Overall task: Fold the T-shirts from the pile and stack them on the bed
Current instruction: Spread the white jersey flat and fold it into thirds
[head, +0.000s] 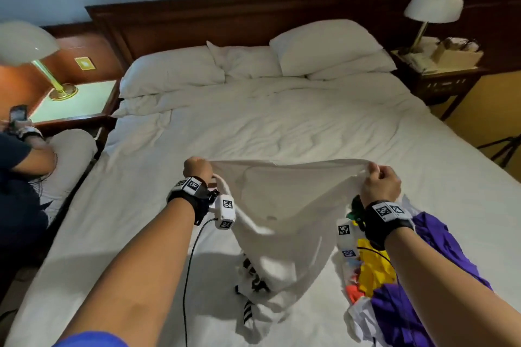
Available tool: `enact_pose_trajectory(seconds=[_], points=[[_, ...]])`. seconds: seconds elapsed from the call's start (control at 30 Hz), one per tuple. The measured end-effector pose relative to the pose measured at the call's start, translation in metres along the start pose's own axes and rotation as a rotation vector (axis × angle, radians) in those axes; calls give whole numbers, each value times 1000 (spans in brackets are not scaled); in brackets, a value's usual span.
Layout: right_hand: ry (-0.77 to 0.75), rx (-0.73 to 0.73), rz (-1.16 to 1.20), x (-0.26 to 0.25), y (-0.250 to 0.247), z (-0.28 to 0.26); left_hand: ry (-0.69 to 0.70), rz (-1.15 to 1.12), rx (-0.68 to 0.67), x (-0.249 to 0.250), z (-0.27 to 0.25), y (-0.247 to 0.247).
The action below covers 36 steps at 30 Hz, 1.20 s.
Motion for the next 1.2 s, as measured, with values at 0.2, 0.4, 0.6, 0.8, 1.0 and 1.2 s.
enact_pose_trajectory(seconds=[0.2,0.4,0.6,0.8,1.0,1.2], points=[[-233,52,169,-133,-2,57,328,-223,127,151,-1,-57],[-403,58,350,-223,-22,54,485,-274,230,213,-27,-116],[-455,59,472,-229,-33,7,541,-300,281,179,-83,-133],[-375,-53,413,-149,-8,-51,285,-405,162,17,-83,-110],[-286,-276,-6,-4,48,-118,-56,-492,103,-178,-116,-60],[-94,-551,-290,153,99,-177,-396,-278,-22,-347,-129,-24]])
Point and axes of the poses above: each hand's wrist, its own z-axis towards the middle knuckle, its own y-axis out of the palm, x = y × z, the point moved 8 cm from there along z, towards the middle knuckle, and after that the axes turned 14 degrees about -x, right-handed, at the moved point
